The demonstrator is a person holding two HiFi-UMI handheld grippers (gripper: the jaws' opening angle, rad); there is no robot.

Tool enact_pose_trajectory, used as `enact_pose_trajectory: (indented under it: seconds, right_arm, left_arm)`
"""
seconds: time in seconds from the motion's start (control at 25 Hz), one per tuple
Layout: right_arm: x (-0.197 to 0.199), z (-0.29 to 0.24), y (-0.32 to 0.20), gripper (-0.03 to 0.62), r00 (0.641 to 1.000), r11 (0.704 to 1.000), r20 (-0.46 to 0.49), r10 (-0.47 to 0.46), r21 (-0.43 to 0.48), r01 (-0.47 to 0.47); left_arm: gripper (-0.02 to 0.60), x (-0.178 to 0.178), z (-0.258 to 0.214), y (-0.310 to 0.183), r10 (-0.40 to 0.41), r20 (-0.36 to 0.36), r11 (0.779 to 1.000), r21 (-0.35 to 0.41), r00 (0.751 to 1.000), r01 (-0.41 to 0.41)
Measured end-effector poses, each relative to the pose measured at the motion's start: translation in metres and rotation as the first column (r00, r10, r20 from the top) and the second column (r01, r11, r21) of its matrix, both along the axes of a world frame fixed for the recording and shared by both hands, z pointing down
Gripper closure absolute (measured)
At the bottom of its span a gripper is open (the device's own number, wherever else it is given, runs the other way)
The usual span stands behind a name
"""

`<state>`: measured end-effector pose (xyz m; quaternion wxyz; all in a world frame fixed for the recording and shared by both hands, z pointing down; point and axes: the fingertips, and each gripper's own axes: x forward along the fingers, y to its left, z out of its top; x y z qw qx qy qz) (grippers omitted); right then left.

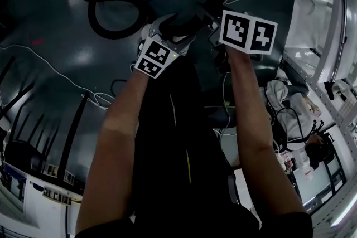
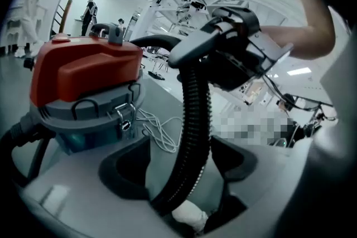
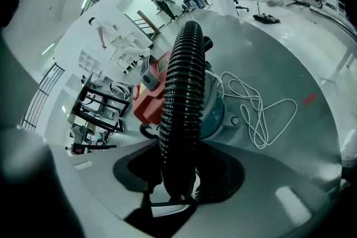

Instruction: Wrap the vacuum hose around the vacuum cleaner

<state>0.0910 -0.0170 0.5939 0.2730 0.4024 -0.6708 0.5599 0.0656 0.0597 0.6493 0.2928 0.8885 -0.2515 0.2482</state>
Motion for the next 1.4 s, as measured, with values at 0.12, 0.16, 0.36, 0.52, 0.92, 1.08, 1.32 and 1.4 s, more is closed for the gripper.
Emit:
enact_pose_trajectory:
  seconds: [0.12,0.16,0.36,0.52,0.92,1.08,1.32,1.4]
  right_arm:
    - [-0.002,-0.010,0.000,0.418,1.000,1.000,0.016,0.002,-0.005,-0.002]
    - [-0.002,-0.013,-0.001,0.418,1.000,1.000,0.018,0.002,-0.006,-0.002]
    - [-0.005,-0.027,-0.004,0.418,0.999,1.000,0.035,-0.010,-0.003,0.010]
    - [-0.001,-0.030,-0.004,0.416,0.999,0.999,0.024,-0.048,-0.006,0.048]
    - [0.006,-0.039,-0.002,0.416,0.997,0.998,0.052,-0.065,-0.020,0.066]
    - [0.002,-0.039,-0.001,0.411,0.996,0.997,0.057,-0.074,-0.021,0.075]
    - [-0.007,-0.032,0.002,0.401,0.994,0.996,0.068,-0.086,-0.001,0.086]
    - [-0.012,-0.029,0.005,0.395,0.994,0.995,0.057,-0.097,0.003,0.097]
  left_arm:
    - [0.235,-0.005,0.016,0.012,0.042,0.056,0.999,-0.029,0.998,-0.041]
    - [0.235,-0.006,0.021,0.016,0.061,0.075,0.998,-0.036,0.995,-0.059]
    - [0.286,-0.007,0.047,0.030,0.181,0.178,0.983,-0.063,0.967,-0.173]
    - [0.391,0.009,0.043,0.044,0.290,0.198,0.957,-0.043,0.936,-0.287]
    - [0.402,0.017,0.013,0.065,0.209,0.186,0.977,-0.076,0.960,-0.198]
    - [0.403,0.011,0.007,0.068,0.205,0.170,0.978,-0.081,0.964,-0.193]
    - [0.405,-0.005,0.007,0.076,0.206,0.199,0.978,-0.078,0.958,-0.194]
    - [0.405,-0.011,0.006,0.080,0.203,0.212,0.978,-0.079,0.956,-0.191]
